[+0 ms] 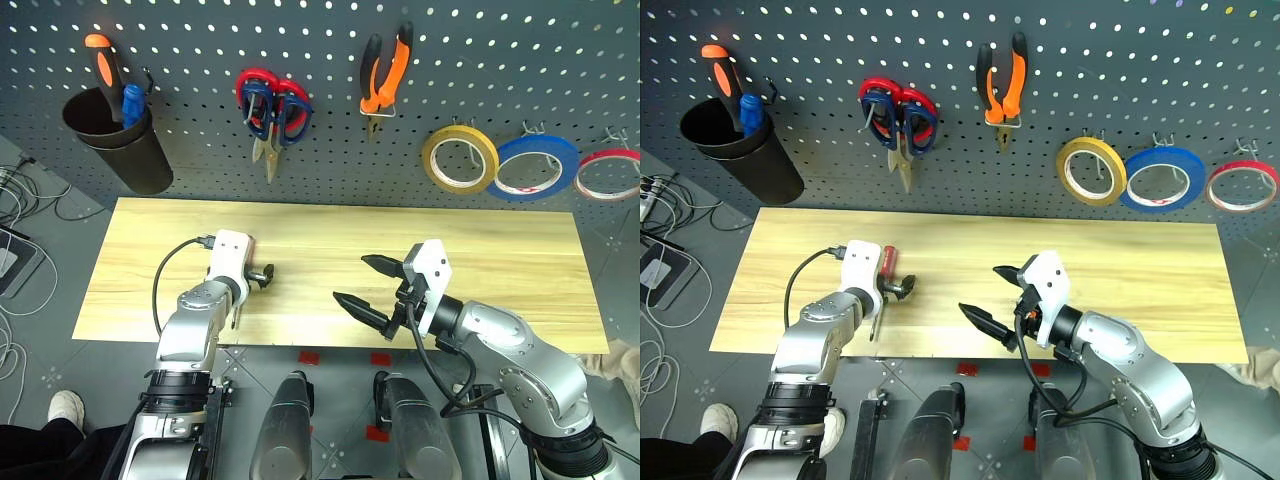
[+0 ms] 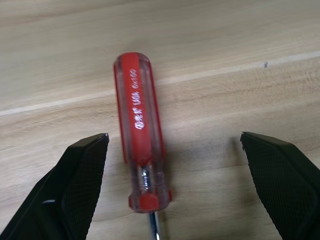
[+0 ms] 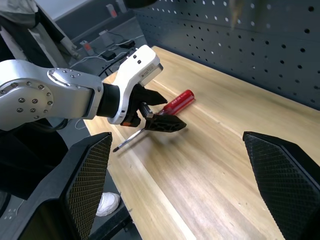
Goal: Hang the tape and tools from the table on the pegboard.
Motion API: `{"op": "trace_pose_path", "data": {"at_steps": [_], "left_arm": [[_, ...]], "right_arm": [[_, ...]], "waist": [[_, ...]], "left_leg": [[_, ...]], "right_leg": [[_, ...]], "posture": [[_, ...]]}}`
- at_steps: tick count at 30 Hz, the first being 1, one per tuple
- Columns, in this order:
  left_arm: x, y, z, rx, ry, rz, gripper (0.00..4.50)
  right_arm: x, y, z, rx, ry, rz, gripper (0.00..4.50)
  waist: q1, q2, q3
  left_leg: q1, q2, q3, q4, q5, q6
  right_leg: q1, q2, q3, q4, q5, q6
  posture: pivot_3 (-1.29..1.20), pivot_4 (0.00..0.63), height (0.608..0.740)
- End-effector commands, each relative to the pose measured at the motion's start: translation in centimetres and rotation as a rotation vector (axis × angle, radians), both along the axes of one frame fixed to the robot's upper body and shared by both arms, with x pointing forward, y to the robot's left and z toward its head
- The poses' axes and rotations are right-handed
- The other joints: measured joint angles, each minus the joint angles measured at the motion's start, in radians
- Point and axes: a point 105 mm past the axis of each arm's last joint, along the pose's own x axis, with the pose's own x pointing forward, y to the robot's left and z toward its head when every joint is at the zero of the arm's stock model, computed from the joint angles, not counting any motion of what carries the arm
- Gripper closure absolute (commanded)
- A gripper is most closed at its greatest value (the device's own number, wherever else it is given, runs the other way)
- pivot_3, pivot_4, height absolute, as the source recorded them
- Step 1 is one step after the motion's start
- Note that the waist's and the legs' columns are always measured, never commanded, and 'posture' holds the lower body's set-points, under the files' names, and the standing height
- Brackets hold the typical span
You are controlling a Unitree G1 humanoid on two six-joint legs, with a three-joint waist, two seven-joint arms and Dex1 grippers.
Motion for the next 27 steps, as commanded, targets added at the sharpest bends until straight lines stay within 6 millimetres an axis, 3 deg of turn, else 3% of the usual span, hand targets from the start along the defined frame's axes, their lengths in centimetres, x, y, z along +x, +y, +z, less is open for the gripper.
{"op": "trace_pose_path", "data": {"at_steps": [1, 9, 10, 19, 27], "left_arm": [[-0.1, 0.5, 0.4, 0.016, -0.019, 0.007, 0.91], [-0.2, 1.2, 0.6, 0.025, -0.023, 0.026, 3.45], [-0.2, 1.2, 0.6, 0.025, -0.024, 0.028, 3.61], [-0.1, 1.5, 0.9, 0.032, -0.03, 0.033, 3.62], [-1.3, 0.5, 2.8, 0.065, -0.112, -0.028, 3.62]], "right_arm": [[-0.5, 0.1, 0.8, 0.016, -0.031, 0.008, 0.0], [-0.4, 0.0, 0.8, 0.015, -0.031, 0.008, 0.0], [-0.4, 0.0, 0.8, 0.015, -0.031, 0.009, 0.0], [0.1, -0.1, 0.8, 0.016, -0.038, 0.009, 0.0], [0.3, -0.8, 1.3, 0.047, -0.058, 0.01, 0.0]], "waist": [[0.0, 0.0, 0.003], [0.001, 0.0, 0.005], [0.001, 0.0, 0.006], [0.002, 0.0, 0.006], [0.002, -0.001, 0.004]], "left_leg": [[0.0, 0.0, 0.0, 0.0, 0.0, 0.0], [0.0, 0.0, 0.0, -0.001, 0.0, 0.0], [0.0, 0.0, 0.0, -0.001, 0.0, 0.0], [-0.001, 0.0, 0.0, -0.001, 0.0, -0.001], [-0.007, 0.001, -0.001, -0.002, 0.005, -0.009]], "right_leg": [[0.0, 0.0, 0.0, 0.0, 0.0, 0.0], [0.0, 0.0, 0.0, -0.001, 0.0, 0.0], [-0.001, 0.0, 0.0, -0.001, 0.0, 0.0], [-0.002, 0.0, 0.0, -0.001, 0.0, 0.0], [-0.007, -0.001, -0.001, -0.001, 0.0, 0.0]], "posture": [[0.12, 0.479, 0.74], [0.13, 0.472, 0.74], [0.13, 0.472, 0.74], [0.14, 0.452, 0.74], [0.15, 0.384, 0.74]]}}
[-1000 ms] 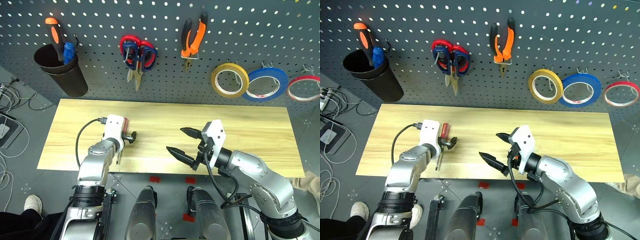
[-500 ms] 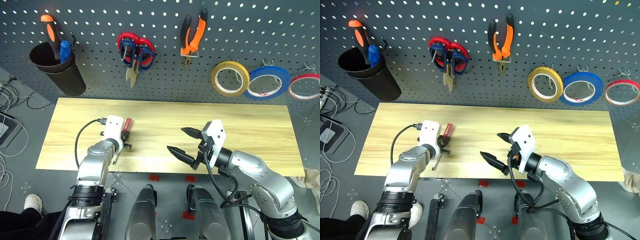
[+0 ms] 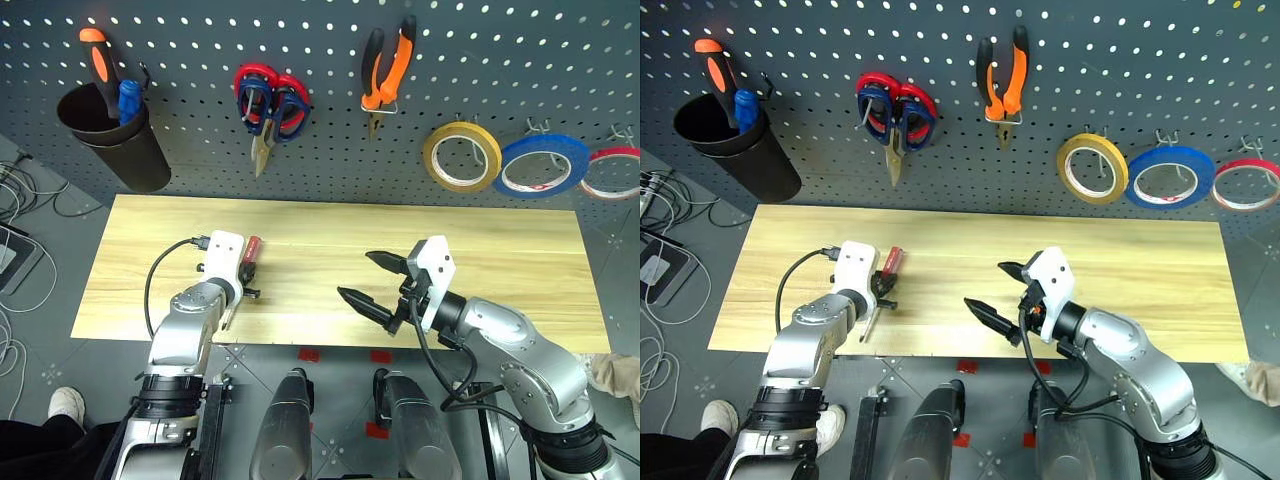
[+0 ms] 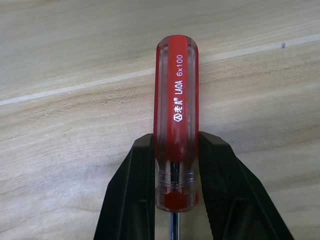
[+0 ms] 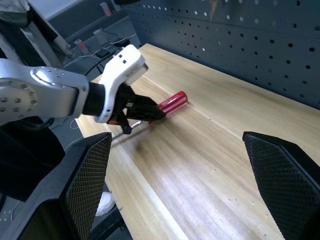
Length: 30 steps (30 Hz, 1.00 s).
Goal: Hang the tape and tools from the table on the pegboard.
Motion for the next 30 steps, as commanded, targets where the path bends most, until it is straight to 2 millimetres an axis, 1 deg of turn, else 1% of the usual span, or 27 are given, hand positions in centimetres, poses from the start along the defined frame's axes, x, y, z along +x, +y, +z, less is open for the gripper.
{"op": "trace_pose_path", "data": {"at_steps": [1, 3, 6, 9, 11, 15, 16, 21, 24, 25, 30], "left_arm": [[-0.7, -0.6, 2.2, 0.044, -0.092, -0.04, 3.62], [-1.2, -1.3, 3.0, 0.082, -0.139, -0.061, 3.62], [-1.9, -1.7, 5.1, 0.148, -0.241, -0.036, 3.62], [-2.3, -1.9, 7.1, 0.175, -0.329, 0.005, 3.62], [-2.7, -2.1, 8.7, 0.2, -0.4, 0.039, 3.62], [-3.7, -2.4, 12.6, 0.306, -0.595, 0.113, 3.62], [-3.8, -2.5, 13.8, 0.323, -0.65, 0.125, 3.62], [-4.0, -2.4, 17.9, 0.376, -0.822, 0.172, 3.62], [-4.0, -2.0, 19.6, 0.398, -0.883, 0.202, 3.62], [-4.0, -1.8, 20.0, 0.401, -0.894, 0.213, 3.62], [-3.5, -1.8, 24.5, 0.417, -1.025, 0.241, 3.62]], "right_arm": [[-0.3, -0.3, 1.5, 0.062, -0.041, 0.017, 0.0], [-0.7, -0.3, 2.2, 0.111, -0.034, 0.026, 0.0], [-1.5, -0.4, 2.6, 0.143, -0.027, 0.041, 0.0], [-1.5, -0.8, 3.0, 0.18, -0.022, 0.026, 0.0], [-1.5, -0.9, 3.5, 0.2, -0.028, 0.02, 0.0], [-0.9, -0.8, 4.9, 0.254, -0.069, -0.009, 0.0], [-0.6, -0.8, 5.5, 0.27, -0.088, -0.019, 0.0], [0.4, -0.8, 7.6, 0.337, -0.151, -0.055, 0.0], [0.6, -0.7, 8.3, 0.353, -0.168, -0.06, 0.0], [0.6, -0.7, 8.3, 0.354, -0.172, -0.06, 0.0], [1.1, -0.6, 10.0, 0.395, -0.208, -0.066, 0.0]], "waist": [[0.001, 0.0, -0.001], [0.002, -0.002, -0.004], [0.006, -0.003, -0.008], [0.01, -0.003, -0.019], [0.013, -0.004, -0.03], [0.022, -0.004, -0.062], [0.026, -0.005, -0.071], [0.038, -0.005, -0.101], [0.045, -0.006, -0.117], [0.047, -0.006, -0.12], [0.054, -0.008, -0.123]], "left_leg": [[-0.002, 0.0, 0.0, 0.0, 0.0, -0.001], [-0.008, 0.0, -0.002, 0.001, 0.002, -0.003], [-0.008, 0.0, -0.003, 0.001, 0.002, -0.003], [-0.009, -0.001, -0.003, 0.001, 0.002, -0.003], [-0.009, -0.002, -0.002, 0.001, 0.002, -0.004], [-0.009, -0.004, 0.0, 0.001, 0.003, -0.005], [-0.009, -0.003, -0.001, 0.0, 0.003, -0.005], [-0.009, -0.003, 0.0, 0.0, 0.004, -0.007], [-0.009, -0.003, 0.0, 0.0, 0.004, -0.007], [-0.009, -0.003, 0.0, 0.0, 0.004, -0.007], [-0.009, -0.003, 0.0, 0.001, 0.004, -0.007]], "right_leg": [[-0.002, -0.001, 0.0, 0.0, 0.0, 0.0], [-0.006, -0.003, -0.002, 0.001, 0.001, 0.0], [-0.006, -0.007, -0.004, 0.0, 0.001, 0.0], [-0.006, -0.008, -0.005, -0.001, 0.001, 0.0], [-0.006, -0.008, -0.006, -0.001, 0.001, 0.0], [-0.006, -0.007, -0.006, -0.001, 0.001, 0.0], [-0.006, -0.006, -0.007, -0.001, 0.001, 0.0], [-0.005, -0.002, -0.008, -0.001, 0.001, 0.0], [-0.005, -0.002, -0.008, -0.001, 0.001, 0.0], [-0.005, -0.002, -0.008, -0.002, 0.001, 0.0], [-0.005, 0.0, -0.008, 0.0, 0.001, -0.001]], "posture": [[0.15, 0.378, 0.74], [0.16, 0.351, 0.74], [0.17, 0.319, 0.74], [0.18, 0.289, 0.74], [0.18, 0.269, 0.74], [0.19, 0.232, 0.74], [0.19, 0.228, 0.74], [0.2, 0.207, 0.74], [0.21, 0.204, 0.74], [0.21, 0.199, 0.74], [0.21, 0.193, 0.74]]}}
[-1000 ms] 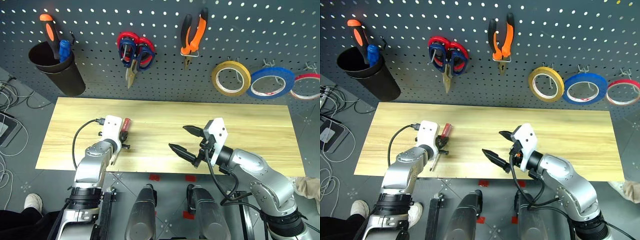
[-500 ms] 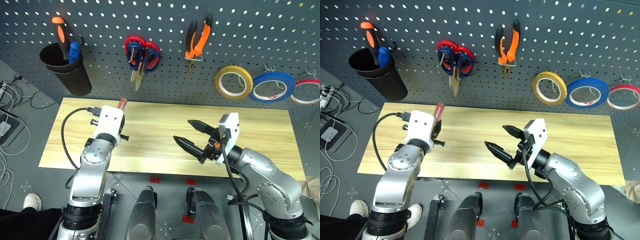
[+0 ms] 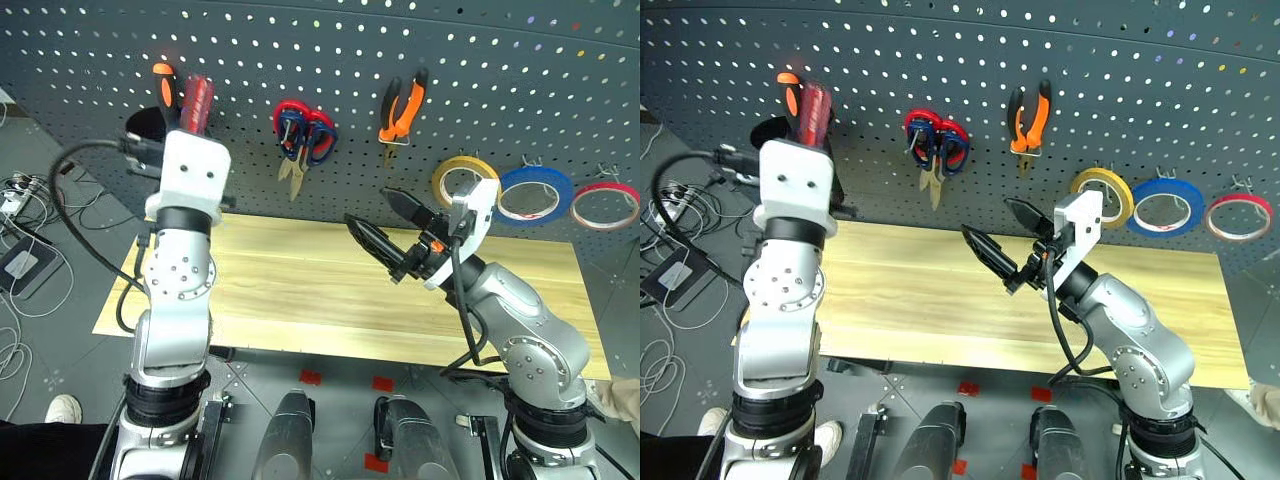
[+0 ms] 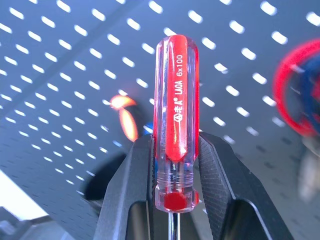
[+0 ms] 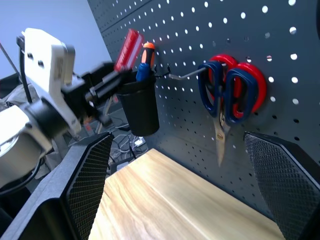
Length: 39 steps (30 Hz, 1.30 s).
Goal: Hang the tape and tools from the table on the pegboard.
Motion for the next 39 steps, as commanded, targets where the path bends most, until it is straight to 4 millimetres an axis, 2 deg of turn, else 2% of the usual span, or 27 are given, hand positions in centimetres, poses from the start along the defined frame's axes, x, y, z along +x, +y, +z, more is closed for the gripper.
{"op": "trace_pose_path", "data": {"at_steps": [1, 7, 13, 17, 26, 30, 34, 39], "left_arm": [[-0.5, 0.0, 4.0, 0.037, -0.145, 0.012, 3.62], [0.8, 0.4, 7.9, 0.014, -0.252, 0.016, 3.62], [1.2, 1.0, 9.8, 0.01, -0.315, 0.034, 3.62], [1.8, 2.0, 9.5, 0.023, -0.316, 0.064, 3.62], [2.6, 3.6, 7.1, -0.004, -0.27, 0.093, 3.62], [2.9, 3.6, 7.2, -0.004, -0.274, 0.088, 3.62], [3.1, 3.6, 8.1, -0.004, -0.308, 0.084, 3.62], [3.8, 3.4, 7.8, -0.014, -0.307, 0.067, 3.62]], "right_arm": [[-0.2, -0.3, 2.4, 0.062, -0.075, -0.007, 0.0], [0.1, 0.4, 4.0, 0.089, -0.108, -0.01, 0.0], [0.1, 0.8, 4.6, 0.092, -0.124, -0.015, 0.0], [0.2, 0.9, 4.6, 0.093, -0.124, -0.024, 0.0], [0.8, 0.7, 4.4, 0.102, -0.114, -0.052, 0.0], [0.9, 0.7, 4.6, 0.114, -0.115, -0.056, 0.0], [0.9, 0.8, 4.3, 0.108, -0.11, -0.058, 0.0], [0.6, 1.0, 4.1, 0.12, -0.091, -0.058, 0.0]], "waist": [[0.001, 0.0, -0.002], [0.001, -0.001, -0.012], [-0.001, -0.002, -0.02], [-0.002, -0.001, -0.024], [-0.003, -0.001, -0.025], [-0.003, -0.001, -0.025], [-0.003, -0.001, -0.025], [-0.005, -0.001, -0.025]], "left_leg": [[0.0, 0.0, 0.0, 0.0, 0.0, 0.0], [0.0, 0.0, 0.001, 0.0, 0.0, 0.0], [0.0, 0.0, 0.001, 0.001, 0.0, 0.0], [0.0, 0.0, 0.001, 0.001, 0.0, 0.0], [0.0, 0.0, 0.001, 0.002, 0.0, 0.0], [0.0, 0.0, 0.001, 0.002, 0.0, 0.0], [0.0, 0.0, 0.001, 0.002, 0.0, 0.0], [0.001, 0.0, 0.001, 0.002, 0.0, 0.0]], "right_leg": [[0.0, 0.0, 0.0, 0.0, 0.0, 0.0], [0.0, 0.0, 0.0, -0.001, 0.0, 0.0], [0.0, 0.001, 0.0, 0.0, 0.0, 0.0], [-0.001, 0.001, 0.001, 0.0, 0.0, 0.0], [-0.001, 0.001, 0.001, 0.002, 0.0, 0.0], [-0.001, 0.001, 0.001, 0.003, 0.0, 0.0], [-0.001, 0.001, 0.001, 0.008, 0.0, 0.0], [-0.001, 0.001, 0.001, 0.009, 0.0, 0.0]], "posture": [[0.2, 0.192, 0.74], [0.2, 0.181, 0.74], [0.18, 0.176, 0.74], [0.18, 0.175, 0.74], [0.19, 0.183, 0.74], [0.19, 0.188, 0.74], [0.18, 0.195, 0.74], [0.17, 0.206, 0.74]]}}
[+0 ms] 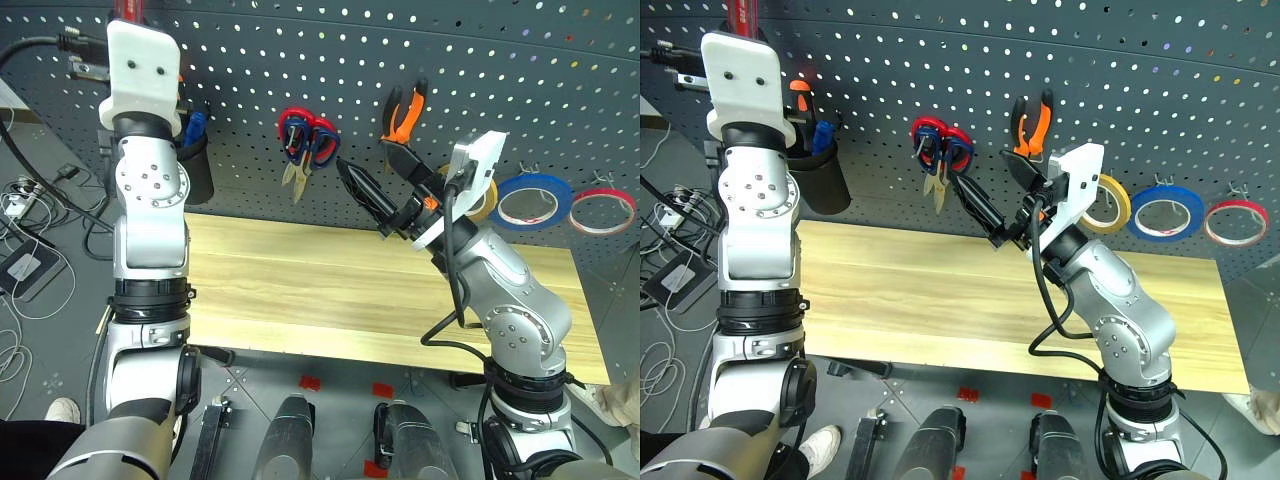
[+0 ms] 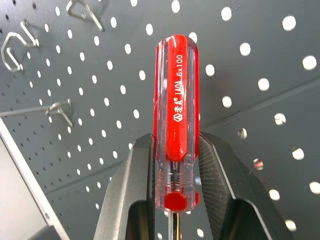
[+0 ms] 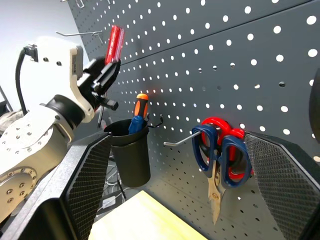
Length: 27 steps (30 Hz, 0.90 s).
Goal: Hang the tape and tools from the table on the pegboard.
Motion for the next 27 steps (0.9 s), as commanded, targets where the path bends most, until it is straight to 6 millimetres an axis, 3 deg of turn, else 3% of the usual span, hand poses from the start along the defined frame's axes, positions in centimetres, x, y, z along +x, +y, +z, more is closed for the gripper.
{"op": "trace_pose_path", "data": {"at_steps": [1, 11, 20, 27], "left_arm": [[-0.7, -0.3, 1.6, 0.004, -0.08, -0.014, 3.62], [0.8, -0.9, -0.2, -0.013, -0.051, -0.035, 3.62], [0.9, -0.5, -2.1, -0.059, 0.003, -0.039, 3.62], [0.5, 0.1, -1.8, -0.08, -0.006, -0.02, 1.45]], "right_arm": [[-1.1, 0.2, 0.7, 0.025, -0.033, 0.014, 0.0], [-1.2, 0.0, 0.3, 0.006, -0.017, 0.004, 0.0], [-1.0, -0.2, 0.1, 0.0, -0.012, -0.012, 0.0], [-0.8, -0.3, 0.0, -0.005, -0.01, -0.016, 0.0]], "waist": [[-0.002, 0.0, 0.0], [-0.01, 0.0, 0.0], [-0.026, 0.0, 0.0], [-0.026, 0.0, 0.0]], "left_leg": [[0.0, 0.0, 0.0, 0.0, 0.0, 0.0], [0.0, 0.0, 0.0, 0.0, 0.0, 0.0], [0.001, 0.0, 0.0, 0.0, 0.0, 0.0], [0.001, 0.0, 0.0, 0.0, 0.0, 0.0]], "right_leg": [[0.0, 0.0, 0.0, 0.0, 0.0, 0.0], [0.0, 0.0, 0.0, 0.002, 0.0, 0.0], [-0.001, 0.0, 0.0, 0.004, 0.0, 0.0], [-0.001, 0.0, 0.0, 0.005, 0.0, 0.0]], "posture": [[0.17, 0.208, 0.74], [0.15, 0.228, 0.74], [0.15, 0.24, 0.74], [0.15, 0.24, 0.74]]}}
